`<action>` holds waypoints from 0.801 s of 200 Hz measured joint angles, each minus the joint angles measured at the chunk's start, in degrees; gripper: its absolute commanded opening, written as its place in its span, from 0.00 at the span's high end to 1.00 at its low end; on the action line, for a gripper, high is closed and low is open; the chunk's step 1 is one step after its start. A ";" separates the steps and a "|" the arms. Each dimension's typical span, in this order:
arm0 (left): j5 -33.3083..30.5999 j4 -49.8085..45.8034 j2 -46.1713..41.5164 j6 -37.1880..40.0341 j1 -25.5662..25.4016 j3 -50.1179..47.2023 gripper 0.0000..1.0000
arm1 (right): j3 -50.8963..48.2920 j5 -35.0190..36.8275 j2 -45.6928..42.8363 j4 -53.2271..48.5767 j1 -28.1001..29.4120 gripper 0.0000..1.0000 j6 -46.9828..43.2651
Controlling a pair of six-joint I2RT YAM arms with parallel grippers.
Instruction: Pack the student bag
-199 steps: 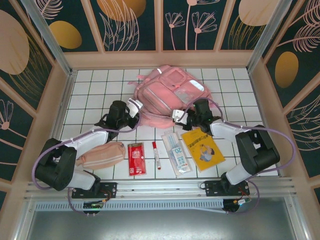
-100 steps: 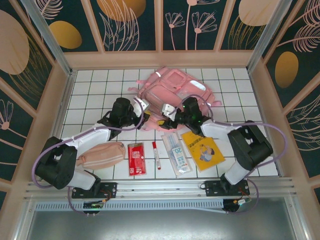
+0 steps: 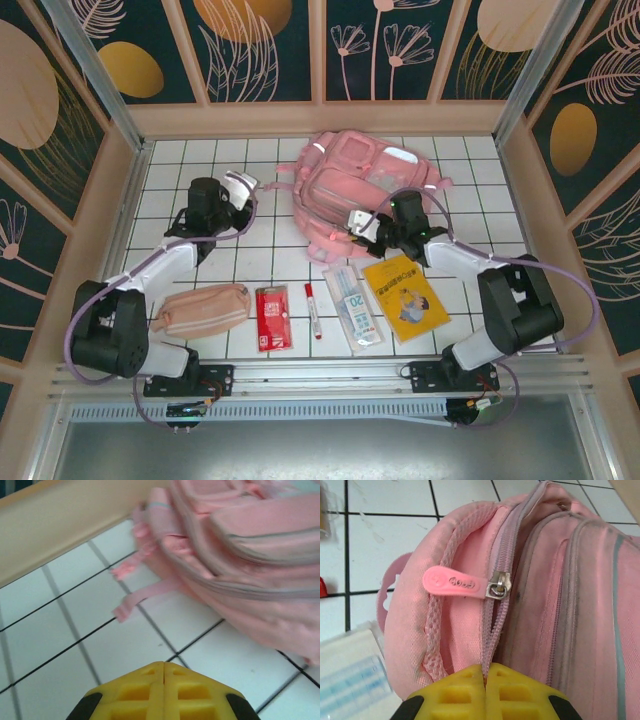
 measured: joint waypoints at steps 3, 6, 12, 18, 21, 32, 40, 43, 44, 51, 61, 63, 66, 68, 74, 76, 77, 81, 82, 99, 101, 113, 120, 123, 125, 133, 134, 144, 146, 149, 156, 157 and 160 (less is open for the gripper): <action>1.53 -0.39 0.28 0.50 -0.02 0.46 0.93 | -0.07 -0.07 -0.22 0.00 0.02 1.00 0.00; 3.28 -0.68 0.59 0.85 -0.15 0.87 0.88 | -0.13 -0.22 -0.39 0.09 0.09 1.00 0.02; 6.69 -1.05 1.09 1.29 -0.39 1.60 0.80 | -0.33 -0.35 -0.70 0.26 0.28 1.00 0.04; 9.51 -1.07 1.44 1.03 -0.85 2.01 0.74 | -0.59 -0.39 -1.01 0.52 0.63 1.00 0.17; 10.49 -1.05 1.60 0.83 -1.33 2.14 0.71 | -0.74 -0.42 -1.11 0.76 0.94 1.00 0.22; 13.57 -1.03 1.77 -0.02 -3.39 2.38 0.66 | -0.96 -0.44 -1.20 1.25 1.62 1.00 0.46; 15.56 -0.83 1.86 -0.57 -6.21 2.40 0.65 | -0.98 -0.70 -1.20 1.51 2.12 1.00 0.66; 15.98 -0.81 1.92 -0.98 -6.97 2.40 0.64 | -0.98 -0.83 -1.20 1.62 2.25 1.00 0.68; 16.37 -0.76 1.95 -1.11 -7.54 2.43 0.64 | -0.98 -0.87 -1.20 1.64 2.27 1.00 0.68; 17.94 -0.15 2.29 -2.05 -9.81 2.43 0.62 | -0.98 -1.29 -1.20 2.01 2.43 1.00 0.85; 20.48 1.36 3.19 -3.93 -12.90 2.43 0.62 | -0.98 -1.86 -1.14 2.25 2.56 1.00 0.90; 20.74 1.51 3.32 -4.28 -13.20 2.40 0.61 | -0.98 -1.92 -1.14 2.27 2.56 1.00 0.87; 21.31 1.92 3.63 -4.85 -13.86 2.40 0.61 | -0.98 -1.99 -1.14 2.32 2.56 1.00 0.87; 21.59 2.08 3.80 -5.09 -14.12 2.43 0.61 | -0.98 -2.01 -1.11 2.32 2.58 1.00 0.87; 22.12 2.54 4.39 -5.99 -14.91 2.43 0.60 | -0.98 -2.16 -1.05 2.36 2.62 1.00 0.87; 22.21 2.58 4.52 -6.21 -15.04 2.40 0.59 | -0.98 -2.23 -1.03 2.36 2.62 1.00 0.87; 22.29 2.67 4.66 -6.49 -15.15 2.40 0.59 | -0.98 -2.23 -1.03 2.36 2.62 1.00 0.87; 22.43 2.80 5.01 -6.91 -15.32 2.40 0.57 | -0.98 -2.34 -0.96 2.36 2.64 1.00 0.87; 22.45 2.84 5.07 -7.06 -15.34 2.40 0.57 | -0.98 -2.36 -0.96 2.36 2.67 1.00 0.87; 22.40 3.69 6.54 -9.79 -15.47 2.40 0.51 | -0.87 -2.43 -0.63 2.36 2.86 1.00 0.85; 22.40 3.82 6.67 -10.05 -15.47 2.40 0.51 | -0.85 -2.47 -0.57 2.32 2.93 1.00 0.87; 22.38 4.37 7.65 -12.26 -15.47 2.40 0.51 | -0.70 -2.80 -0.20 2.25 3.10 1.00 0.85; 22.40 4.70 8.24 -13.60 -15.47 2.40 0.51 | -0.59 -2.91 -0.02 2.21 3.23 1.00 0.85; 22.40 4.79 8.46 -14.05 -15.47 2.40 0.51 | -0.57 -2.91 0.07 2.19 3.32 1.00 0.85; 22.40 4.83 8.57 -14.34 -15.47 2.40 0.51 | -0.57 -2.93 0.09 2.19 3.34 1.00 0.85; 22.40 4.94 9.22 -15.56 -15.56 2.40 0.51 | -0.50 -2.97 0.20 2.12 3.52 1.00 0.85; 22.40 4.94 9.27 -15.65 -15.56 2.40 0.51 | -0.48 -2.99 0.22 2.10 3.54 1.00 0.85; 22.36 4.94 9.90 -16.50 -15.82 2.40 0.52 | -0.42 -3.02 0.28 2.08 3.74 1.00 0.87; 22.34 4.94 9.99 -16.63 -15.87 2.40 0.52 | -0.42 -2.99 0.31 2.08 3.78 1.00 0.87; 22.32 4.81 10.14 -16.70 -16.00 2.43 0.52 | -0.39 -3.02 0.31 2.08 3.80 1.00 0.87; 22.12 4.52 10.45 -17.05 -16.48 2.49 0.53 | -0.37 -3.02 0.33 2.10 3.87 1.00 0.92; 22.08 4.50 10.49 -17.05 -16.52 2.49 0.53 | -0.37 -3.02 0.33 2.10 3.85 1.00 0.92; 21.99 4.39 10.60 -17.07 -16.81 2.49 0.53 | -0.37 -3.02 0.35 2.12 3.87 1.00 0.94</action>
